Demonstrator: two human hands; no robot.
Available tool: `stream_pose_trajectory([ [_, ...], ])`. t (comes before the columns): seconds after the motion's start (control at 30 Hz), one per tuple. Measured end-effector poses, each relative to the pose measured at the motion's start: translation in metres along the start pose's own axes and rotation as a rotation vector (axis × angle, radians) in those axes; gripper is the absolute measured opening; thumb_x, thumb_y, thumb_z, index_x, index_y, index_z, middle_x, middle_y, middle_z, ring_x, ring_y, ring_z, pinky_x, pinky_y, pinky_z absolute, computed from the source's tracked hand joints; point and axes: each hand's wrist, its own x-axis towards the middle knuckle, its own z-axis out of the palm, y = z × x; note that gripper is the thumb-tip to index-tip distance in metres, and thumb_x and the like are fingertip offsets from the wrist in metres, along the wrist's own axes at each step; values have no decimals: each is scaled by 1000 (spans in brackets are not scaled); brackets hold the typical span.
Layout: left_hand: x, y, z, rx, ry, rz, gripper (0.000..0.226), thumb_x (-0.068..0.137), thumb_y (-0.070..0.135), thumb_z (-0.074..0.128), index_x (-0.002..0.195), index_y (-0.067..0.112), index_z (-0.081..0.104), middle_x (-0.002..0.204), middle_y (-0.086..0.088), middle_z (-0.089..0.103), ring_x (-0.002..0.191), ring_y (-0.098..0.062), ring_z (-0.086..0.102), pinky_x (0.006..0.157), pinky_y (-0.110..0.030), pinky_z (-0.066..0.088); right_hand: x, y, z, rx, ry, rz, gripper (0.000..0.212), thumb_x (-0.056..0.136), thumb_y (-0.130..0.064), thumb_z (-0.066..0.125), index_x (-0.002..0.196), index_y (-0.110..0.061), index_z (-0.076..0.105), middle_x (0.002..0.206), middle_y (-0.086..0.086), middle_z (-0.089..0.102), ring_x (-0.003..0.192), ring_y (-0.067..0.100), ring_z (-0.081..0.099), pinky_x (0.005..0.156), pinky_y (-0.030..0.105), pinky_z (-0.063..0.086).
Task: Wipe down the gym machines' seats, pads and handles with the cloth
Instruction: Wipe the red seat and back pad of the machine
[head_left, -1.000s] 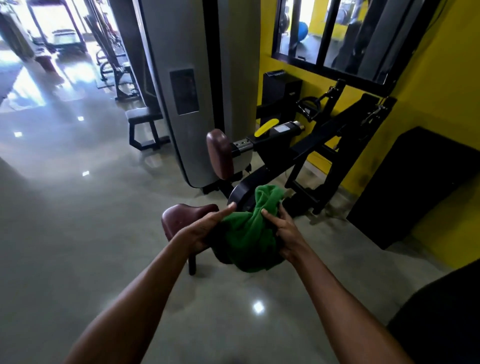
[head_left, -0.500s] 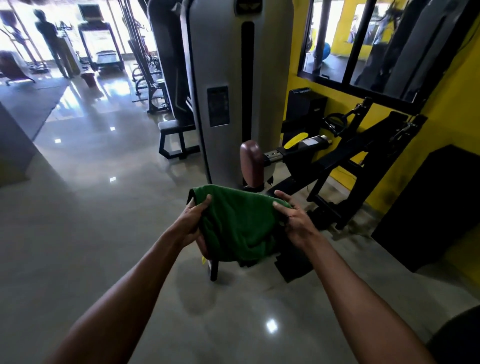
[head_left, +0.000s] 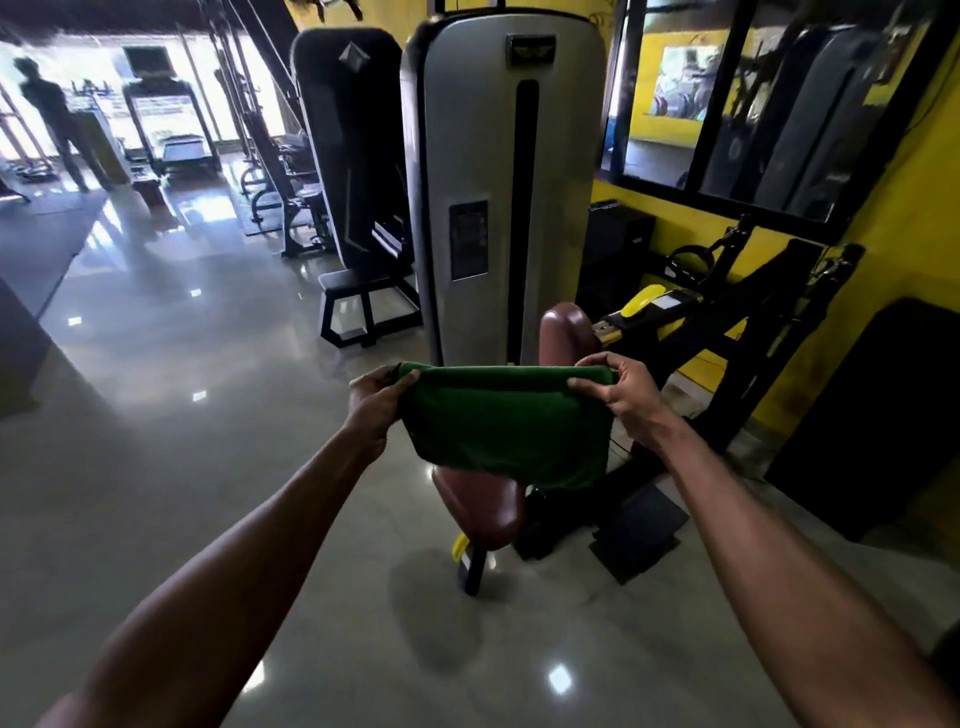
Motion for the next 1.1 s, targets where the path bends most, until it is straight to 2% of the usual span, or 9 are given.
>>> stream_pose_trajectory([
  [0.17, 36, 7, -34, -45, -30, 82, 33, 77, 24, 84, 103, 8, 74, 117, -9, 65, 106, -26, 64, 95, -44, 53, 20, 1, 24, -297, 35, -26, 26, 82, -6, 84, 103, -18, 75, 106, 8, 71, 102, 26, 70, 86, 39, 61],
  [0.27, 58, 6, -40, -88, -84, 82, 15, 88, 22, 72, 102, 17, 74, 96, -4, 70, 98, -27, 61, 86, -48, 51, 41, 1, 37, -371, 107, -68, 21, 87, -19, 81, 104, -7, 75, 116, 5, 58, 101, 12, 60, 88, 25, 56],
  [0.33, 80, 5, -42, -65, -163, 84, 29, 89, 25, 72, 117, 24, 64, 109, -4, 69, 104, -28, 63, 85, -51, 56, 59, 1, 46, -267, 63, -31, 30, 94, -29, 73, 111, -4, 73, 120, 6, 61, 102, 13, 64, 83, 21, 57],
  [0.43, 115, 1, -43, 60, -272, 44, 59, 86, 19, 75, 134, 35, 44, 125, -7, 57, 109, -30, 62, 83, -53, 58, 88, 4, 62, -187, 107, 15, 46, 101, -47, 58, 99, -3, 73, 95, 16, 73, 87, 29, 70, 78, 41, 57],
  [0.5, 141, -4, -42, 143, -305, 10, 65, 87, 21, 73, 138, 35, 35, 127, -5, 52, 112, -28, 59, 86, -51, 58, 113, 11, 76, -224, 242, 7, 57, 103, -49, 54, 88, 5, 68, 79, 17, 68, 73, 26, 63, 69, 35, 47],
  [0.67, 201, -18, -36, 184, -337, -237, 73, 89, 20, 71, 142, 35, 23, 128, -15, 52, 107, -31, 62, 81, -46, 59, 180, 52, 106, -195, 386, 176, 71, 97, -60, 55, 76, 7, 67, 78, 22, 71, 82, 41, 69, 79, 48, 54],
  [0.87, 244, -52, -26, 115, -551, -388, 101, 78, 20, 83, 142, 50, 11, 133, -6, 47, 117, -29, 57, 81, -50, 59, 211, 44, 174, -89, 388, 283, 52, 99, -45, 63, 58, -15, 57, 57, -7, 57, 68, 20, 58, 70, 32, 43],
  [1.03, 281, -85, -30, 71, -642, -369, 103, 74, 21, 85, 143, 49, 14, 136, -6, 48, 122, -28, 58, 87, -46, 57, 214, 28, 220, 296, -134, 331, 52, 107, -50, 40, 124, -11, 69, 105, 2, 77, 99, 19, 75, 87, 35, 59],
  [1.1, 303, -96, -33, 19, -553, -393, 77, 84, 16, 75, 142, 35, 28, 133, -13, 54, 117, -31, 61, 89, -47, 57, 229, 38, 229, 270, -53, 297, 41, 108, -36, 46, 127, -6, 68, 111, 6, 77, 109, 22, 72, 97, 36, 57],
])
